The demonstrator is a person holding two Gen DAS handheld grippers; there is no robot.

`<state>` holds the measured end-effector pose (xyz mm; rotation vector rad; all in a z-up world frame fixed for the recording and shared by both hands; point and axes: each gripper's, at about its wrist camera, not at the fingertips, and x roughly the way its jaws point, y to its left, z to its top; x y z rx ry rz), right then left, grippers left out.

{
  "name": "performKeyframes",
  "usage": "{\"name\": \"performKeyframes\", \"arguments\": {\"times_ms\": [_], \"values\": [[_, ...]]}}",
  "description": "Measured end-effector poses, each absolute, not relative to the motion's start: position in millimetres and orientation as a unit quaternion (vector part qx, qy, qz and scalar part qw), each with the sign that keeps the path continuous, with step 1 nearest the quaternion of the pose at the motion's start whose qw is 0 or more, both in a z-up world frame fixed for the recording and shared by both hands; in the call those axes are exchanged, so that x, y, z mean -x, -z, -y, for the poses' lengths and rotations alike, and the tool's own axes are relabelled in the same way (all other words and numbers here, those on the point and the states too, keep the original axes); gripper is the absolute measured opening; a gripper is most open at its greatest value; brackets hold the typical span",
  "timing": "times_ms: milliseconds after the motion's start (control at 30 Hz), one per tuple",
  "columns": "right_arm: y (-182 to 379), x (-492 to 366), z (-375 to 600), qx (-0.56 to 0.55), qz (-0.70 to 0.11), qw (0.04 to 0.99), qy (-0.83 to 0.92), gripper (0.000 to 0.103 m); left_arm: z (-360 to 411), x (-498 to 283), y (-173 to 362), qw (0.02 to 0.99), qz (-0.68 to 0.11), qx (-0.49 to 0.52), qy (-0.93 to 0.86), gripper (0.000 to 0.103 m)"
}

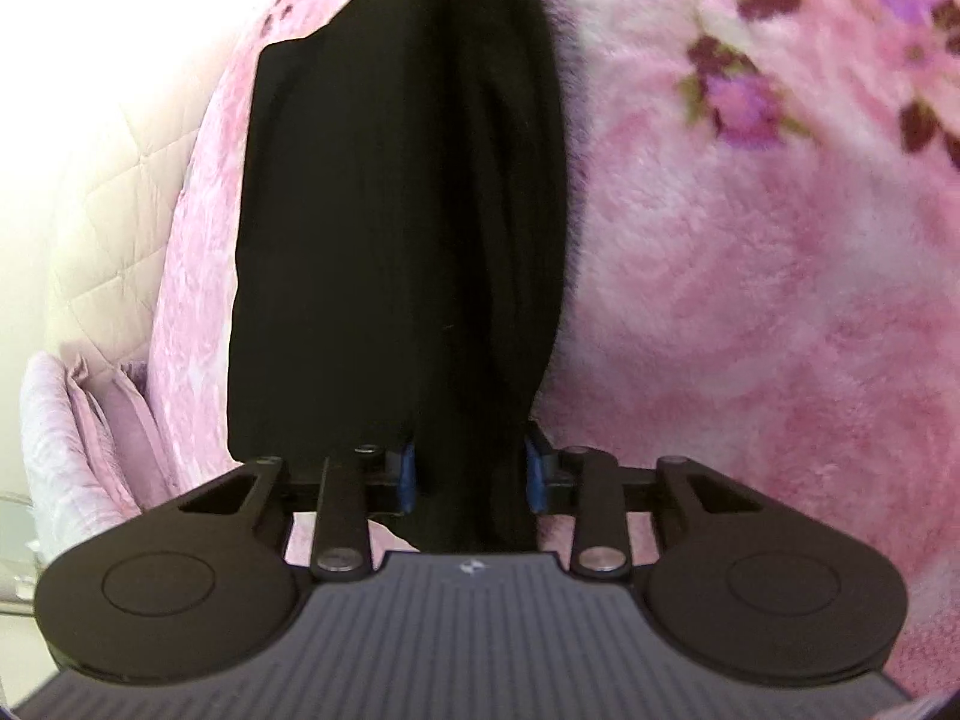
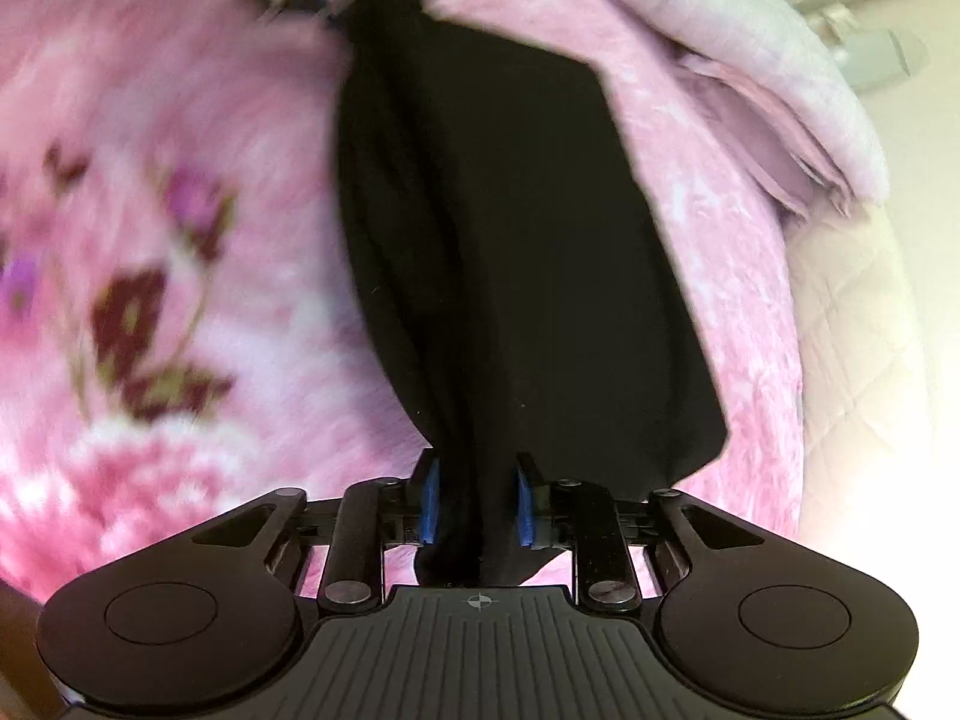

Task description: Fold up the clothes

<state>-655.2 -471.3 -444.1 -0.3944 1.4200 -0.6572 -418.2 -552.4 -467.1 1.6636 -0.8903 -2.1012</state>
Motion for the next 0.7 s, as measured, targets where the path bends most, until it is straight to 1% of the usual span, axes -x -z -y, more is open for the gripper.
{"name": "performKeyframes", "arguments": {"times_ms": [133, 167, 233, 300, 333, 367, 433, 467, 533, 600, 667, 700], "values": [[468.8, 651.4, 455.6, 0.198, -0.637, 0.678, 0.309, 0.045, 572.1, 416.9, 448.9, 0.168, 0.237, -0.576, 0.764, 0.026], [472.0, 650.7, 455.0, 0.194, -0.635, 0.678, 0.315, 0.048, 576.6, 416.7, 443.6, 0.171, 0.217, -0.573, 0.771, 0.025], [479.1, 649.6, 457.9, 0.2, -0.633, 0.676, 0.32, 0.048, 582.9, 416.5, 435.1, 0.174, 0.19, -0.571, 0.78, 0.025], [486.0, 650.6, 464.7, 0.212, -0.633, 0.671, 0.322, 0.049, 583.1, 416.8, 431.8, 0.17, 0.192, -0.573, 0.779, 0.025], [485.2, 652.1, 471.1, 0.207, -0.629, 0.675, 0.326, 0.048, 581.0, 417.9, 432.2, 0.169, 0.197, -0.576, 0.775, 0.026], [481.4, 653.8, 476.9, 0.198, -0.627, 0.68, 0.325, 0.038, 577.6, 419.6, 433.9, 0.169, 0.206, -0.579, 0.771, 0.026], [470.8, 656.4, 484.8, 0.186, -0.623, 0.689, 0.32, 0.023, 568.0, 423.6, 440.8, 0.174, 0.232, -0.588, 0.755, 0.034], [464.1, 656.9, 486.4, 0.188, -0.619, 0.693, 0.319, 0.022, 562.2, 425.7, 445.3, 0.177, 0.247, -0.592, 0.746, 0.035], [451.2, 658.1, 487.5, 0.189, -0.613, 0.699, 0.316, 0.021, 551.6, 429.3, 454.3, 0.181, 0.278, -0.599, 0.729, 0.044], [439.0, 657.2, 492.7, 0.184, -0.606, 0.707, 0.316, 0.021, 544.9, 433.2, 459.2, 0.182, 0.305, -0.604, 0.714, 0.048], [428.3, 655.2, 497.5, 0.177, -0.601, 0.713, 0.314, 0.02, 546.3, 435.4, 454.4, 0.181, 0.302, -0.61, 0.71, 0.048], [424.8, 654.1, 500.6, 0.172, -0.601, 0.715, 0.312, 0.02, 547.0, 436.6, 452.0, 0.181, 0.301, -0.613, 0.708, 0.041]]}}
